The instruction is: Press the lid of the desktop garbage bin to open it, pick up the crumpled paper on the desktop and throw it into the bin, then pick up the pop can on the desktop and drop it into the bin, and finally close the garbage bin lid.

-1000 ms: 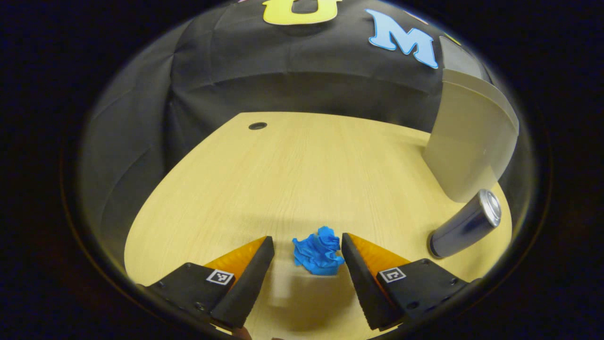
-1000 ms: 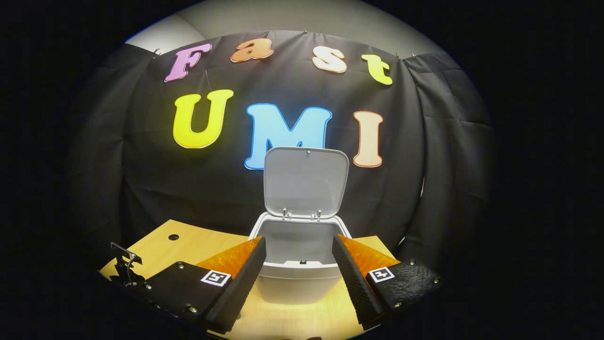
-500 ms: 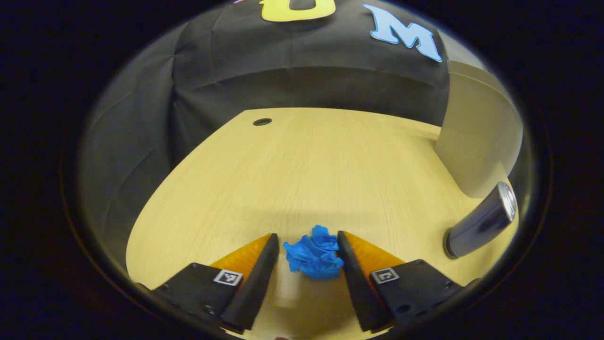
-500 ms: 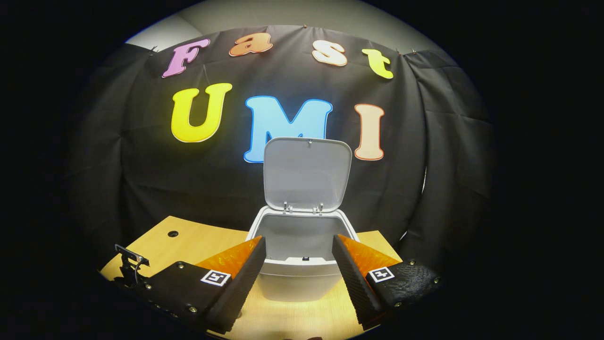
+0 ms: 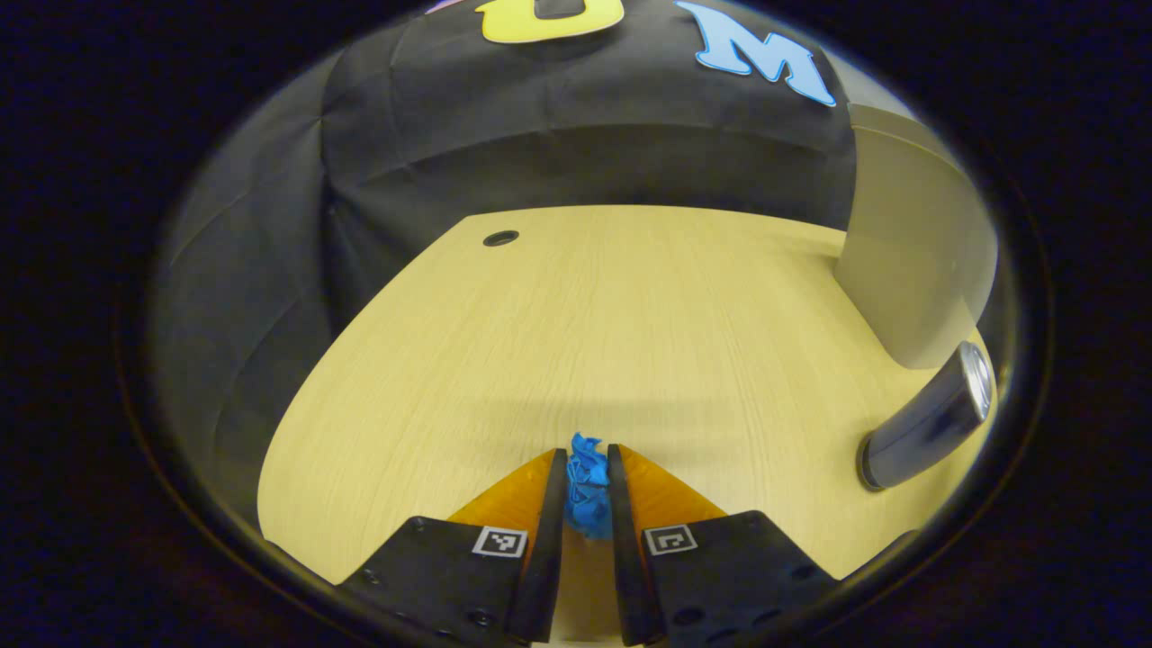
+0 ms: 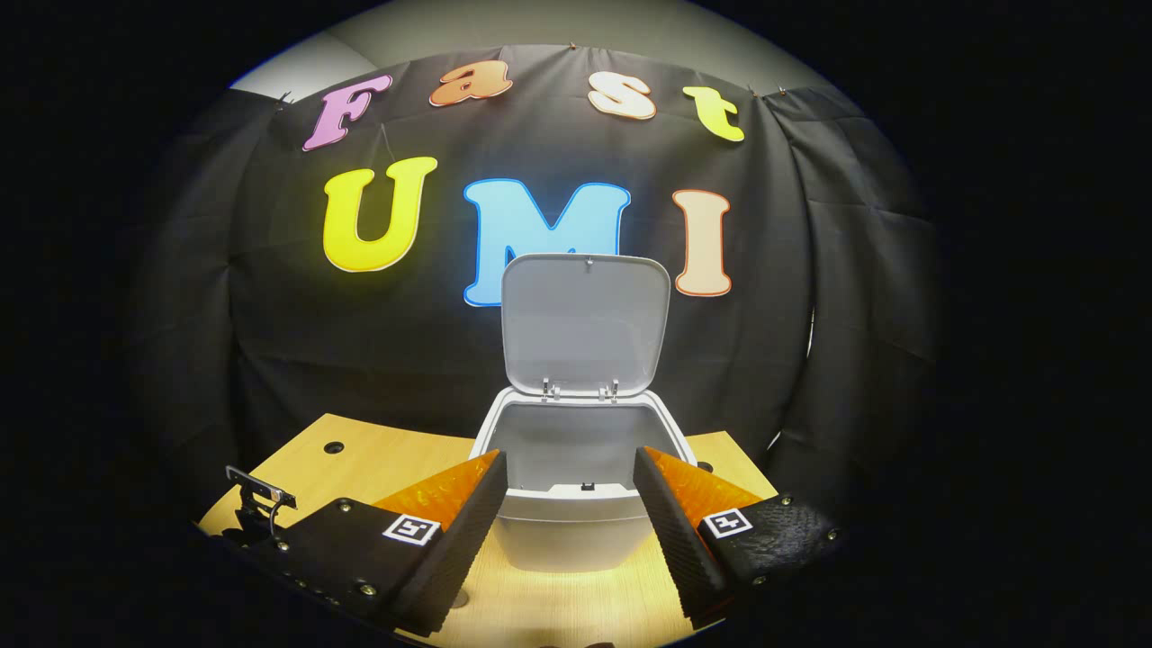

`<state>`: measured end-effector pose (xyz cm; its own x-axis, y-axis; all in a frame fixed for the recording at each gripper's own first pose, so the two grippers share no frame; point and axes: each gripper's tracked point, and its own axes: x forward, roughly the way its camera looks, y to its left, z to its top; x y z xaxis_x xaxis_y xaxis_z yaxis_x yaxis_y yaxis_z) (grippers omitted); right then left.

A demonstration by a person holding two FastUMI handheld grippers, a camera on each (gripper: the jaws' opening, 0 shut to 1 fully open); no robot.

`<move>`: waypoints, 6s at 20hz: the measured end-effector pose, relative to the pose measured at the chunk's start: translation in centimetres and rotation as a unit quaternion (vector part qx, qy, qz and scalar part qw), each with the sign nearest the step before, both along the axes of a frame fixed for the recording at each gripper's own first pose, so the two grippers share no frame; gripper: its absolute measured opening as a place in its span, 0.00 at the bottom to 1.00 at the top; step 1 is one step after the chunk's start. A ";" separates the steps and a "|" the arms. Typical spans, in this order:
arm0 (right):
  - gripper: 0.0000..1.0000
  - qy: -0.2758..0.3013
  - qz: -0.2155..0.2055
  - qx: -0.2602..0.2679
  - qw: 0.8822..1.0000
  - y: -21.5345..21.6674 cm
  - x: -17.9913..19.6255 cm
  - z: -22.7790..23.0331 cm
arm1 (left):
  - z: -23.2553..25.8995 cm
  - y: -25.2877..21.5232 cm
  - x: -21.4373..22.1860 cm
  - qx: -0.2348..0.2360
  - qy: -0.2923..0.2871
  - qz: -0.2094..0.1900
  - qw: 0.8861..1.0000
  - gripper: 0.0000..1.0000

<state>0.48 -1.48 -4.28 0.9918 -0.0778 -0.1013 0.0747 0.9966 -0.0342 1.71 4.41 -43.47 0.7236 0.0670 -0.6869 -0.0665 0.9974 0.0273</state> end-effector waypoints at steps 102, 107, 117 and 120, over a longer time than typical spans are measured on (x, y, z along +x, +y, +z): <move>0.97 0.301 0.194 -0.043 0.933 15.6 1.8 -25.2 | 28.9 3.8 4.5 0.020 -0.256 0.035 0.966 1.00; 0.85 0.306 0.186 -0.054 0.932 14.9 2.1 -25.5 | 28.4 3.8 4.5 0.019 -0.252 0.036 0.967 1.00; 0.85 0.247 0.184 -0.009 0.951 15.4 2.8 -19.3 | 28.2 2.0 5.4 0.011 -0.252 0.015 0.968 1.00; 0.85 0.212 0.192 0.006 0.958 15.8 3.6 -15.6 | 28.1 1.2 5.7 0.009 -0.252 0.007 0.968 1.00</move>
<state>4.07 14.30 -19.92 0.8163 0.2884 -0.5005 -0.3161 0.9482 0.0310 7.45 5.64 -15.36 0.9656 0.0884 -0.2447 -0.0900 0.9959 0.0046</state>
